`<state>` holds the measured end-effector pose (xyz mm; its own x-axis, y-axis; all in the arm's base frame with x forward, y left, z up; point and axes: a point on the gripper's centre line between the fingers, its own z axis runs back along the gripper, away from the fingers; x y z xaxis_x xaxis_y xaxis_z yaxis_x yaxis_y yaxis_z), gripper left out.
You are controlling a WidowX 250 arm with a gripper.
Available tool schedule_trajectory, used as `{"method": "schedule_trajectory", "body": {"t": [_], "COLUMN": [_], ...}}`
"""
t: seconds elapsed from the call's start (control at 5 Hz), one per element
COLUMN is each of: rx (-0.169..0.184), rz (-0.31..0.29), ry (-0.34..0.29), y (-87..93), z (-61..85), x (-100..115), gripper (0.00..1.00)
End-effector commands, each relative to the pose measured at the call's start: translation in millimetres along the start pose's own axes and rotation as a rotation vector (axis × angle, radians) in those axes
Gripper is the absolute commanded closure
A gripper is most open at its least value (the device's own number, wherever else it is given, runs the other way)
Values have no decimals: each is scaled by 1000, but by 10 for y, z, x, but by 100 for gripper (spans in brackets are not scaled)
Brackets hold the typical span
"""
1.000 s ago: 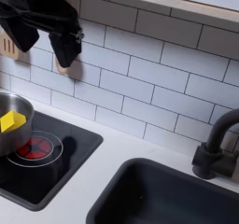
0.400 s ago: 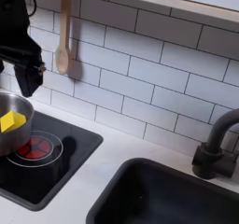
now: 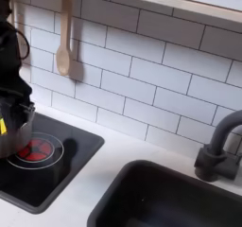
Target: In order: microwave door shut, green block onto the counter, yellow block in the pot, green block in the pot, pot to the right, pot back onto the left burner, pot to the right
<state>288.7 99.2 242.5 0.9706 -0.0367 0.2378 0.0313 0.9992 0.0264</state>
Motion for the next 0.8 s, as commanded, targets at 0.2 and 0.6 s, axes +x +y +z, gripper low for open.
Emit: {"method": "schedule_trajectory", "body": {"t": [0.2,0.6], "rx": [41,70], "rz": [50,84], "ry": [32,36], "y": [205,430], "z": [-153,-300], "x": [139,413], "gripper": [0,0]}}
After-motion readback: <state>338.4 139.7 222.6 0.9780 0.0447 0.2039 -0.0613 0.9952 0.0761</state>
